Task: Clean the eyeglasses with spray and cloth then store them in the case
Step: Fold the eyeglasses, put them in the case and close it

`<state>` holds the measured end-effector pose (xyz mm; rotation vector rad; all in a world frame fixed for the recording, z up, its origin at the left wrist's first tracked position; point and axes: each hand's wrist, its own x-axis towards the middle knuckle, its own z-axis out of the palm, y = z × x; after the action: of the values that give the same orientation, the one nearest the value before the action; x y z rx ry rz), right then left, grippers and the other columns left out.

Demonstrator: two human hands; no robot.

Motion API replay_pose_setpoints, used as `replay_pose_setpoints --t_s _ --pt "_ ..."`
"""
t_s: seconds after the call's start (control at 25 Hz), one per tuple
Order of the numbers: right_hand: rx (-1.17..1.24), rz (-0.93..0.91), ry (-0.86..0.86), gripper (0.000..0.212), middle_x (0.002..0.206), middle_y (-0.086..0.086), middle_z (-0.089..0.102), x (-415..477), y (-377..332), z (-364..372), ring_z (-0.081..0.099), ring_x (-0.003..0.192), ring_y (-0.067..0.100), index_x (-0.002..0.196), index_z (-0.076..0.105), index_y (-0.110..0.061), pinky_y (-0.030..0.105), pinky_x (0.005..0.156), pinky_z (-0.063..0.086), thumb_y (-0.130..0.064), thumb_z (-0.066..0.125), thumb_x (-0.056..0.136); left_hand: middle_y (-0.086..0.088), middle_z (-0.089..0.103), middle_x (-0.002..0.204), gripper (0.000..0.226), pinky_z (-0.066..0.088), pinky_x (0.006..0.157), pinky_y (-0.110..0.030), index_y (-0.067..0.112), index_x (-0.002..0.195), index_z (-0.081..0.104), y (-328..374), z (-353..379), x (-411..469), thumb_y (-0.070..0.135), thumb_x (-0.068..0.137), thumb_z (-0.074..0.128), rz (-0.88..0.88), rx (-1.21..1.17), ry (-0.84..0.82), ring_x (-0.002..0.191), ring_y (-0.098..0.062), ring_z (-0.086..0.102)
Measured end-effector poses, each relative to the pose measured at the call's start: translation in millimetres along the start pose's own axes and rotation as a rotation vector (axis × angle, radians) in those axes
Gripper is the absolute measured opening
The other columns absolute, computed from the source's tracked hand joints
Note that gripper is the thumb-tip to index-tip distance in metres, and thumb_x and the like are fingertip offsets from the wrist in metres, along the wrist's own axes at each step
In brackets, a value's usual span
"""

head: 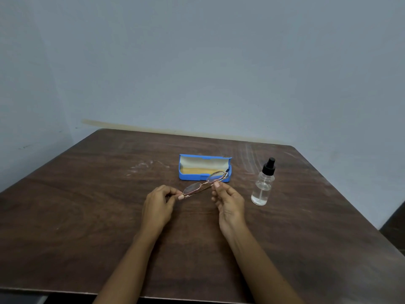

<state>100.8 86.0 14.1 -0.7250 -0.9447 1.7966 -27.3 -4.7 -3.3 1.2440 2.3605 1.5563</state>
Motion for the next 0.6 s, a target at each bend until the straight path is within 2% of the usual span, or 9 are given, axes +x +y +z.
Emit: replay_pose_setpoints --t_s 0.12,0.2,0.32,0.44,0.52,0.6 --pt "-0.021 -0.023 0.011 0.007 0.070 -0.001 0.066 2 -3 1 0.056 0.065 0.009 0.083 0.066 -0.008 0.017 0.053 0.044 -0.006 0.059 0.084 0.012 0.064 0.072 0.025 0.044 0.070 -0.030 0.034 0.062 0.066 4 -1 -3 0.012 0.070 0.073 0.039 -0.018 -0.075 0.077 -0.012 0.058" --pt "-0.028 -0.047 -0.006 0.007 0.062 -0.004 0.067 3 -9 2 0.056 0.062 0.009 0.081 0.065 -0.007 0.017 0.050 0.045 -0.006 0.059 0.084 0.011 0.064 0.069 0.031 0.041 0.067 -0.023 0.038 0.059 0.063 6 -4 -4 0.010 0.068 0.074 0.089 -0.019 -0.091 0.072 -0.006 0.055" --pt "-0.057 -0.081 -0.042 0.010 0.060 -0.002 0.068 6 -23 3 0.057 0.055 0.009 0.076 0.065 -0.006 0.017 0.046 0.046 -0.004 0.059 0.084 0.008 0.064 0.066 0.030 0.038 0.059 -0.011 0.032 0.058 0.064 12 -13 -5 0.005 0.067 0.074 0.135 -0.153 0.035 0.065 -0.001 0.054" --pt "-0.135 -0.095 -0.110 0.014 0.061 0.003 0.064 11 -38 4 0.055 0.051 0.013 0.071 0.066 -0.005 0.019 0.047 0.049 -0.001 0.060 0.083 0.009 0.065 0.071 0.024 0.039 0.059 -0.010 0.028 0.066 0.064 35 -24 4 0.007 0.075 0.070 0.156 -0.298 0.153 0.066 0.005 0.055" --pt "-0.215 -0.107 -0.183 0.016 0.058 0.004 0.063 13 -46 6 0.054 0.050 0.015 0.068 0.066 -0.005 0.020 0.050 0.049 0.001 0.059 0.082 0.008 0.065 0.075 0.017 0.037 0.059 -0.006 0.024 0.076 0.068 59 -32 20 0.007 0.079 0.066 0.256 -0.266 0.145 0.069 0.006 0.055" --pt "-0.306 -0.120 -0.255 0.016 0.057 0.007 0.061 14 -53 10 0.054 0.050 0.014 0.068 0.066 -0.004 0.020 0.051 0.049 0.000 0.060 0.082 0.004 0.062 0.077 0.012 0.034 0.060 -0.006 0.018 0.082 0.071 85 -41 41 0.009 0.081 0.064 0.369 -0.170 0.074 0.069 -0.001 0.053"
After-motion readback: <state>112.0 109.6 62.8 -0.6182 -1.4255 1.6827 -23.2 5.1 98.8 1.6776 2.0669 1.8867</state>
